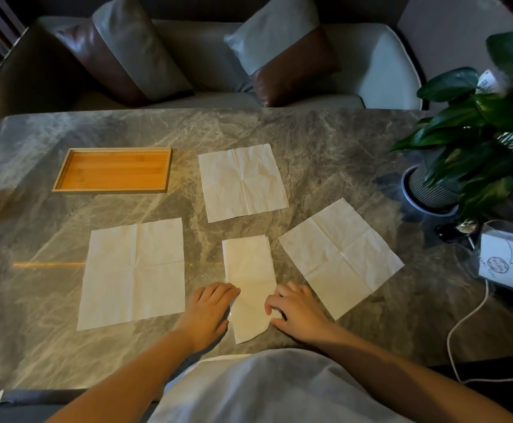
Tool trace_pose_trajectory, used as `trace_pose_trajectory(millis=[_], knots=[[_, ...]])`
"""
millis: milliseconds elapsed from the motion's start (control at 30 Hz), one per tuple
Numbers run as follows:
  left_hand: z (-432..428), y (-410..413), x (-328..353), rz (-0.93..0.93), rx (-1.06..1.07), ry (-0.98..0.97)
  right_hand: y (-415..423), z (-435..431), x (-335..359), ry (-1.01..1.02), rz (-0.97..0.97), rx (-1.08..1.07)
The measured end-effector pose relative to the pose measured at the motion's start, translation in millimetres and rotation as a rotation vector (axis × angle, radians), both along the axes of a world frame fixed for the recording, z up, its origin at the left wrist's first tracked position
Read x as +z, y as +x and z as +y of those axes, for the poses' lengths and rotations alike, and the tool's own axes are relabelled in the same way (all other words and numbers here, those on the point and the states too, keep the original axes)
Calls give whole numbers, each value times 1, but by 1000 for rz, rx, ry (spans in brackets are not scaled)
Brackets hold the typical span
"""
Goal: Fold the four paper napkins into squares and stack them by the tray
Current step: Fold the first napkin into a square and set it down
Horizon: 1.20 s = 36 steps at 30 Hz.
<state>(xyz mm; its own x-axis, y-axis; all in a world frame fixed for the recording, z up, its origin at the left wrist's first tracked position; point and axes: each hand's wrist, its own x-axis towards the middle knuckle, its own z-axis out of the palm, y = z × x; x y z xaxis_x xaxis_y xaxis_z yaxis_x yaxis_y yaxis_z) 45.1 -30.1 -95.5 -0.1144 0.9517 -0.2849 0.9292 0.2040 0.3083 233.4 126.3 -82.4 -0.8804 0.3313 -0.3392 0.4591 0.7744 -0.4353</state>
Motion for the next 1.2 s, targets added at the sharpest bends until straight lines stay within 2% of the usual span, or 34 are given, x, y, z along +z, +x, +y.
trace_pose_trajectory(millis=[333,433,533,700,767,1200], knots=[[3,-4,4,-141,251,113,-5,-4,21,-119,267,-97],[8,-3,9,-177,324,115,-1,-2,28,-187,190,-110],[7,-1,10,-194,309,92,9,-1,25,-223,99,-148],[6,5,9,-228,294,84,12,-7,13,-372,147,-497],[7,9,9,-215,296,62,12,-7,9,-410,146,-563],[18,25,12,-436,558,-110,16,-1,-7,-406,108,-645]])
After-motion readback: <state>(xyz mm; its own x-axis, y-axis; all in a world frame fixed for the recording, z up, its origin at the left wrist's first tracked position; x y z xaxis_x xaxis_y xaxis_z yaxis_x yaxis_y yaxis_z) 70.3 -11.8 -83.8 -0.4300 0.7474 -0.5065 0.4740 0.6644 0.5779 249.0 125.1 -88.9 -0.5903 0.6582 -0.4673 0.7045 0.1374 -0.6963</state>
